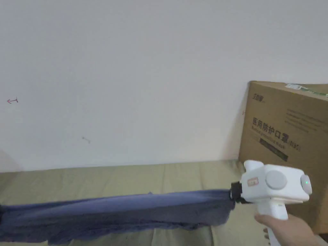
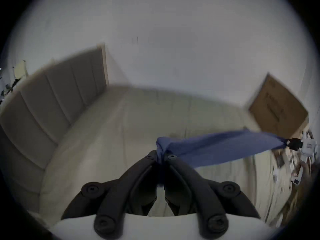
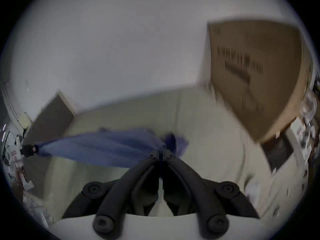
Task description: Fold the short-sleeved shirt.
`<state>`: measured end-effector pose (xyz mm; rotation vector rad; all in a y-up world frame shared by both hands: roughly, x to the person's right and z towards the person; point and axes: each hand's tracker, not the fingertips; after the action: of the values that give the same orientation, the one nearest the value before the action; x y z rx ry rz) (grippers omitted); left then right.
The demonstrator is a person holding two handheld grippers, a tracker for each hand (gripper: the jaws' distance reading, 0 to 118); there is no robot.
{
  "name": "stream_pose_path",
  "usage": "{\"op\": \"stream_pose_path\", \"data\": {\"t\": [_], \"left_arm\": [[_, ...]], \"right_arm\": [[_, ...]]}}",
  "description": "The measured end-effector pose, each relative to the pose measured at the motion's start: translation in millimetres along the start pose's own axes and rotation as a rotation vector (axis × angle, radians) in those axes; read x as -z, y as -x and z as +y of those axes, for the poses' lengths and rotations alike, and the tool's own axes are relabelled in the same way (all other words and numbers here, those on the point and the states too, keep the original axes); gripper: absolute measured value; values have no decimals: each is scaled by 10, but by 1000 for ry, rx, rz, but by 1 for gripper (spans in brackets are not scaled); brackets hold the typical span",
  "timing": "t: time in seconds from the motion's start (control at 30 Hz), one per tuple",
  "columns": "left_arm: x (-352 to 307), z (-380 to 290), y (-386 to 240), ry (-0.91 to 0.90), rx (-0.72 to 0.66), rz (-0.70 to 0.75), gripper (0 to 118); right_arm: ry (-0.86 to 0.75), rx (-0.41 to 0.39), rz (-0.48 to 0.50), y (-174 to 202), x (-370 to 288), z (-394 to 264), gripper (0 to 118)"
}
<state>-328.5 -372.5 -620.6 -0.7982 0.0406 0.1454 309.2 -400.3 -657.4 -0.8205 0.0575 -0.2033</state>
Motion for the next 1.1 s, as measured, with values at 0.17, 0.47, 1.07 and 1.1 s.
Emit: {"op": "stream_pose_path", "data": {"t": [0.17,0.47,1.07,1.1], "left_arm": [[221,-1437,369,324,11,-51,5],[-611,-2578,704,493,88,-93,5],[-1582,-2320,151,274,13,-286,109],[-1632,-2240,35,214,28,-285,109]], "right_arm": [[319,-26,-45,-418,228,-1610,1],[537,-39,71,-767,-989,-2763,1],[404,30,51,-250,-1902,-2813,118],[348,62,73,-217,-1942,-2726,118]]}}
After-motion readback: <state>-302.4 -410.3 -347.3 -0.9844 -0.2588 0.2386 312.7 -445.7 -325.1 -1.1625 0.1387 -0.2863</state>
